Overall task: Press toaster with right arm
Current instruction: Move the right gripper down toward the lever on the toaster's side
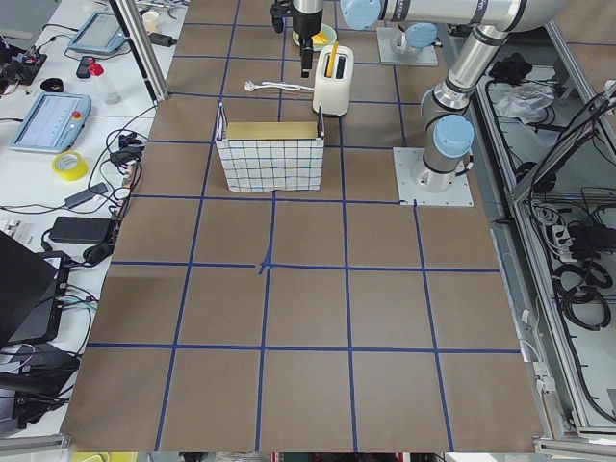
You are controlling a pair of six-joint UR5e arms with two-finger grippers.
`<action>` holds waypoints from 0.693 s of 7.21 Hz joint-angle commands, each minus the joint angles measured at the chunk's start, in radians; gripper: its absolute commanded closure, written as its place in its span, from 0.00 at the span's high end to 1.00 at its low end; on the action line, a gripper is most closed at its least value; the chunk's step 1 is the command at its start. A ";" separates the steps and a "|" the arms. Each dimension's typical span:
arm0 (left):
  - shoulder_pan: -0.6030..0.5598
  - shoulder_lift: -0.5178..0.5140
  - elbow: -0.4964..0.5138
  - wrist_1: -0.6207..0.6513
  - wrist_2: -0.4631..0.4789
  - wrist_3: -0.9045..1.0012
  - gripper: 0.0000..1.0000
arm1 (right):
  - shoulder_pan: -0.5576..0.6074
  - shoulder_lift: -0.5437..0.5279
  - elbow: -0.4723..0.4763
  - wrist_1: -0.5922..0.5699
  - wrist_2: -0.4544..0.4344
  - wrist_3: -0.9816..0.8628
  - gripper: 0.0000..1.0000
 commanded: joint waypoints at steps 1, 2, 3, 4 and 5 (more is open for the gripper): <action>0.000 0.000 0.000 0.000 0.000 0.000 1.00 | 0.000 0.000 0.062 -0.009 0.102 -0.019 0.00; 0.000 0.000 0.000 0.000 0.000 0.000 1.00 | -0.002 0.001 0.089 -0.013 0.131 -0.051 0.00; 0.000 0.000 0.000 0.000 0.000 0.000 1.00 | -0.002 0.001 0.108 -0.028 0.150 -0.065 0.00; 0.000 0.000 0.000 0.000 0.000 0.000 1.00 | -0.003 0.004 0.126 -0.039 0.173 -0.101 0.00; 0.000 0.000 0.000 0.000 0.000 0.000 1.00 | -0.006 0.007 0.145 -0.042 0.179 -0.126 0.00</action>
